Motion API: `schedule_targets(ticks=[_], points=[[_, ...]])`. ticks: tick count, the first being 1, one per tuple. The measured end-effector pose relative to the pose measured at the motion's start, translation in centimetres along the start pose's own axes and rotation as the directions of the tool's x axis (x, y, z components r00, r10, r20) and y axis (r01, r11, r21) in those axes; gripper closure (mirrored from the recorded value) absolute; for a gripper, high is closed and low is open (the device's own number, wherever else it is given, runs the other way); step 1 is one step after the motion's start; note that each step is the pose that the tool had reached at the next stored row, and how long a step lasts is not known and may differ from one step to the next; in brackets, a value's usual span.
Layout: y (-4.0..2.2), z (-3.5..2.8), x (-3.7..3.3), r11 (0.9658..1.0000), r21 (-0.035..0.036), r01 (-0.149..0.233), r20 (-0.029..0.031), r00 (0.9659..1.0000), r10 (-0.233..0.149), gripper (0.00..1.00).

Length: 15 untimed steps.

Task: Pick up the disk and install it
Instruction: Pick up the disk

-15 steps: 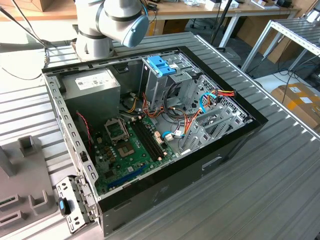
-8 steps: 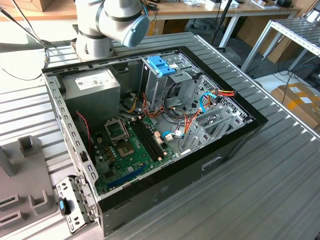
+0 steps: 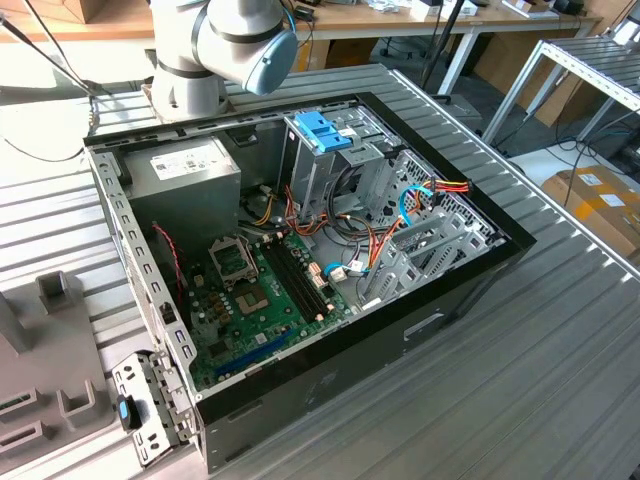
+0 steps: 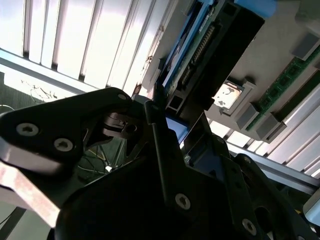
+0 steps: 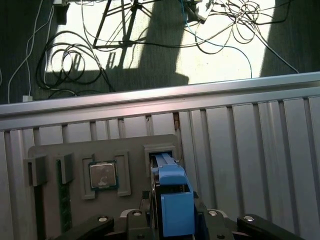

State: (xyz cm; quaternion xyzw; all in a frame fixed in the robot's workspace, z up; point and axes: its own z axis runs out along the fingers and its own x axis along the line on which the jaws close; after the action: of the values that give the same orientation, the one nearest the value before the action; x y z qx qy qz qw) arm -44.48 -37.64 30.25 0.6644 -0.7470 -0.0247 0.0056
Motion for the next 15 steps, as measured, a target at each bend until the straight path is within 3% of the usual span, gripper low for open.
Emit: schedule_targets(ticks=[15], points=[[-0.01, 0.63, 0.02, 1.0000, 0.0000, 0.000, 0.0000, 1.0000, 0.000, 0.58]])
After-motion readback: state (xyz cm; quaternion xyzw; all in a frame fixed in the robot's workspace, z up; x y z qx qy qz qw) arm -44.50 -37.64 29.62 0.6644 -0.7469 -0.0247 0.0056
